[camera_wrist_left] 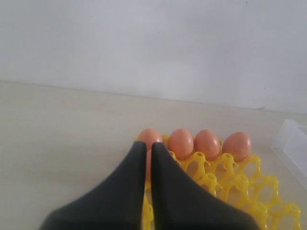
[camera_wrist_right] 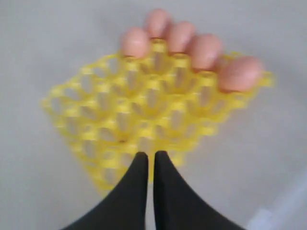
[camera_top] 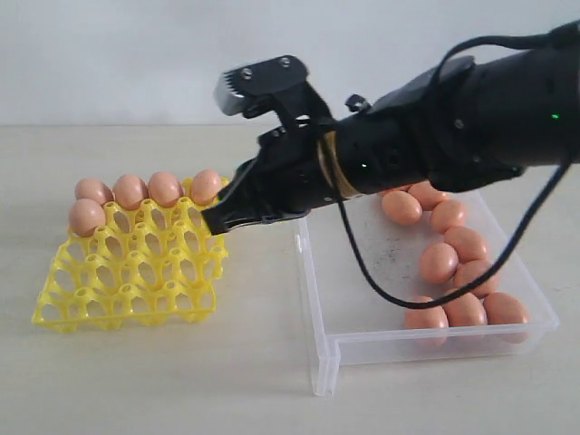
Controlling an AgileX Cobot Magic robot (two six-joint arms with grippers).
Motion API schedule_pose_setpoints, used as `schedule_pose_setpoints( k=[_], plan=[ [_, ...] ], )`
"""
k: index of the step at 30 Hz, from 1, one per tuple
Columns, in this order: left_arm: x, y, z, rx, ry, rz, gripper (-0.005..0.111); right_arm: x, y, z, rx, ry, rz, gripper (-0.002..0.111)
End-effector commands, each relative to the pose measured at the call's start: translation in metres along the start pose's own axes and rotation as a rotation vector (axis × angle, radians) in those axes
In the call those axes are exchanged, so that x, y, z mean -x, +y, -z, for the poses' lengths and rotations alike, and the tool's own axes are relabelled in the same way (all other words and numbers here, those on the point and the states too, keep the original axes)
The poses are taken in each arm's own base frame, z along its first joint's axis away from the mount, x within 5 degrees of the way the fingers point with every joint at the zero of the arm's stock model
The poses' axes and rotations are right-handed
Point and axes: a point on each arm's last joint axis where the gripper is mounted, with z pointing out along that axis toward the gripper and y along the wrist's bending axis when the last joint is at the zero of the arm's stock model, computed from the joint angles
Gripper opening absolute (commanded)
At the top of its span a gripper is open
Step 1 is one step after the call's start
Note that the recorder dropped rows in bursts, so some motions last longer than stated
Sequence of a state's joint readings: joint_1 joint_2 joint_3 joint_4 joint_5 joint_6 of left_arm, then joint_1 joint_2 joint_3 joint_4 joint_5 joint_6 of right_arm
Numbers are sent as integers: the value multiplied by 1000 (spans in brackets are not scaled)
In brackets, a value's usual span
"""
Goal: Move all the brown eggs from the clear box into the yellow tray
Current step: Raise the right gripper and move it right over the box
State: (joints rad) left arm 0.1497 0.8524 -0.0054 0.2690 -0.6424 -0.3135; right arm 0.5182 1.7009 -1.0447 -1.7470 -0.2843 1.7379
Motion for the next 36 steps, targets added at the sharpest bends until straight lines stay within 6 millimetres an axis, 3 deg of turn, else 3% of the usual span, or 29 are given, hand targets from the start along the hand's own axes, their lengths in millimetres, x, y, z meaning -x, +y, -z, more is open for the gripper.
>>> schedule_pose_setpoints(
  k=[1,4,6,10,13,16,20,22,25,28,31,34,36],
  plan=[
    [0,0,1,1,-6,13,4,-15,-41,30,-506,-35,18,0],
    [0,0,1,-1,-10,16,4,-33,-55,42,-710,15,66,0],
    [0,0,1,-1,-12,16,4,-44,-58,44,-740,104,60,0],
    [0,0,1,-1,-12,16,4,-67,-48,42,-626,344,-6,0],
    [0,0,1,-1,-12,18,4,-75,-36,38,-476,430,-24,0],
    [0,0,1,-1,-12,18,4,-69,-29,32,-364,364,46,0],
    [-1,0,1,4,4,17,4,-46,-29,26,-305,98,58,0],
    [-2,0,1,6,10,17,4,-37,-40,30,-311,-21,-13,0],
    [-2,0,1,7,12,18,4,-36,-68,41,-377,-68,-108,0],
    [-1,0,1,3,2,17,4,-40,-124,71,-570,47,-196,0],
    [-1,0,1,3,0,20,4,-28,-141,86,-634,292,-122,0],
    [-1,0,1,3,0,20,4,-3,-146,71,-462,505,-143,0],
    [-1,0,1,4,4,20,4,9,-154,53,-400,516,-231,0]
  ],
)
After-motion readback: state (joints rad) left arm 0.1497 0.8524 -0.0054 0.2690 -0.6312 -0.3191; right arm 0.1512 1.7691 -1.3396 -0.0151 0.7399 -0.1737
